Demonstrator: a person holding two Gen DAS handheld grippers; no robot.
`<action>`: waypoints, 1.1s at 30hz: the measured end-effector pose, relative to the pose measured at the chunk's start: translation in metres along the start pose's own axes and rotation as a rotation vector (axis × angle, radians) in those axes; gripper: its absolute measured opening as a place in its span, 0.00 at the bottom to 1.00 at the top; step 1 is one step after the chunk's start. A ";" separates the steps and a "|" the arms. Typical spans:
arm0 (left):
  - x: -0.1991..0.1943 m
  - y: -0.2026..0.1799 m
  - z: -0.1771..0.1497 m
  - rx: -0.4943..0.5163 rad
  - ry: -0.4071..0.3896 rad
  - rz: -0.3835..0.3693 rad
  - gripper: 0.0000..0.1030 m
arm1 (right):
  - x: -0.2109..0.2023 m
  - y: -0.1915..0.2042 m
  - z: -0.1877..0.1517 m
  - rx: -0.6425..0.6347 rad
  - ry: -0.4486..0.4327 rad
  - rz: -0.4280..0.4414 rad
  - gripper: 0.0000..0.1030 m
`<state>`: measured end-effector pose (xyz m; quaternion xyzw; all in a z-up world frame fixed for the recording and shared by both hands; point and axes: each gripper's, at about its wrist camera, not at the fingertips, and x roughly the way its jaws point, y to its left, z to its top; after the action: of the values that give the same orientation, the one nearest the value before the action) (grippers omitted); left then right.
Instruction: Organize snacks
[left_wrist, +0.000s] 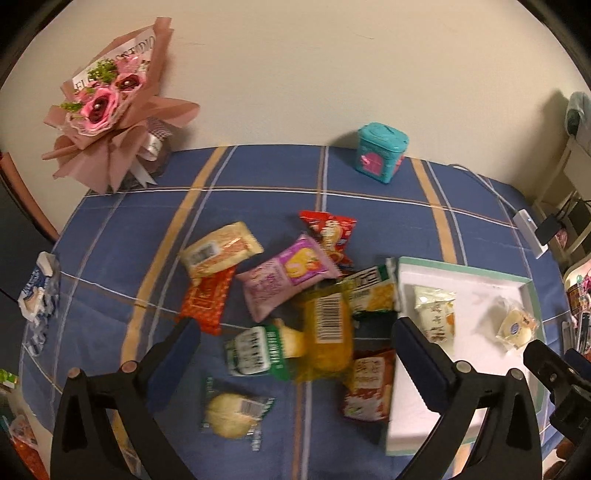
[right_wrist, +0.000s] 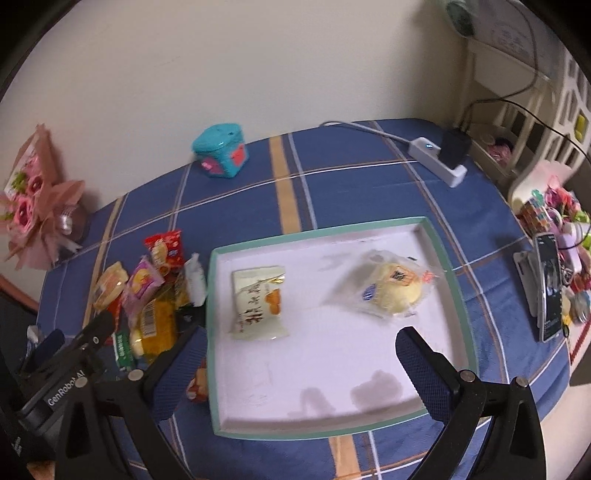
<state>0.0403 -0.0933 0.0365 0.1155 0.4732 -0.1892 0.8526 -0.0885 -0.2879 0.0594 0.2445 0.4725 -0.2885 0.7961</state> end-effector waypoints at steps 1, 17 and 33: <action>-0.001 0.006 0.000 0.001 0.005 0.009 1.00 | 0.000 0.006 -0.001 -0.010 0.006 0.006 1.00; -0.010 0.117 -0.018 -0.215 0.028 0.128 1.00 | 0.010 0.094 -0.031 -0.177 0.105 0.132 1.00; 0.058 0.105 -0.042 -0.201 0.248 0.067 1.00 | 0.065 0.122 -0.053 -0.265 0.234 0.085 1.00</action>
<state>0.0810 0.0051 -0.0327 0.0681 0.5871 -0.0966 0.8009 -0.0114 -0.1802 -0.0070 0.1892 0.5849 -0.1596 0.7724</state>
